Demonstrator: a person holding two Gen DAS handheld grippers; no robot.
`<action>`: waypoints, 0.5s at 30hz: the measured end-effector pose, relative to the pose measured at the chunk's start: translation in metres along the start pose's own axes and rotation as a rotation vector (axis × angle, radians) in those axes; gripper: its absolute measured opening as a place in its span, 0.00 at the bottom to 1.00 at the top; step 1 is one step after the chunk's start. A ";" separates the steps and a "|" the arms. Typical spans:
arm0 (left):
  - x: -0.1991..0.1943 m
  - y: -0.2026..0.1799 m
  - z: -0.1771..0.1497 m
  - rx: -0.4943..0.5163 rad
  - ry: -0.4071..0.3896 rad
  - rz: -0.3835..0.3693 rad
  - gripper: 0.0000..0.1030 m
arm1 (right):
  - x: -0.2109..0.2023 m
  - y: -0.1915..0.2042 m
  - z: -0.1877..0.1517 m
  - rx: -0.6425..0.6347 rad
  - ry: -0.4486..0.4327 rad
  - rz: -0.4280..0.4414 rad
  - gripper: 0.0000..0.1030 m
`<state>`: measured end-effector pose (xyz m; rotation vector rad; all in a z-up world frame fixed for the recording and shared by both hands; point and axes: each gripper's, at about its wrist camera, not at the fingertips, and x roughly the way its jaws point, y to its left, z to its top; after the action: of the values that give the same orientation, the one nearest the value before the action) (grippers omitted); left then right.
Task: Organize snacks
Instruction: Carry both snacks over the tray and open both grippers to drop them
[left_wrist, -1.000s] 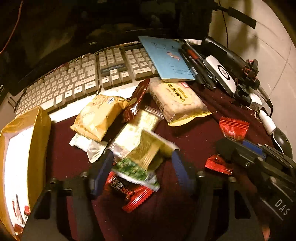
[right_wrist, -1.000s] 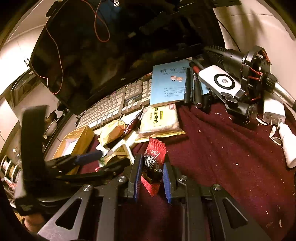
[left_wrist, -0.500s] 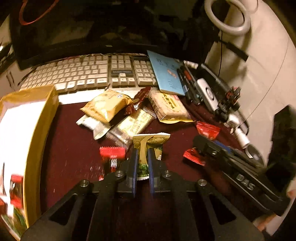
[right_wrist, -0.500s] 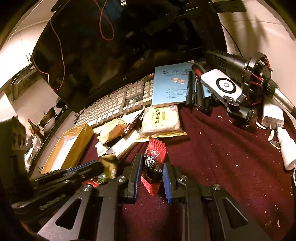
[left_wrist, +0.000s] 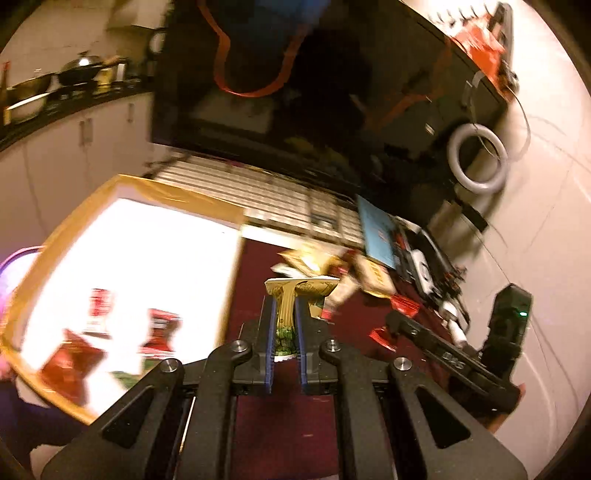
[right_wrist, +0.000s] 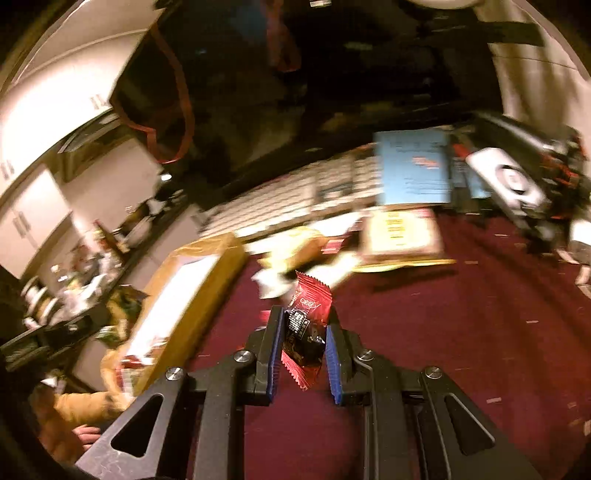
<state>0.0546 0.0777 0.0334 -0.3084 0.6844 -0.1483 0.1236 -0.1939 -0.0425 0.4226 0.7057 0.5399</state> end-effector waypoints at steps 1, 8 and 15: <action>-0.004 0.009 0.001 -0.014 -0.013 0.015 0.07 | 0.003 0.010 0.000 -0.015 0.006 0.015 0.21; -0.030 0.072 0.008 -0.126 -0.076 0.108 0.00 | 0.040 0.090 0.003 -0.127 0.081 0.115 0.21; -0.022 0.128 0.010 -0.198 -0.053 0.168 0.00 | 0.091 0.150 -0.004 -0.219 0.167 0.177 0.20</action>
<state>0.0487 0.2057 0.0119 -0.4412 0.6705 0.0881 0.1304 -0.0215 -0.0097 0.2376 0.7640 0.8179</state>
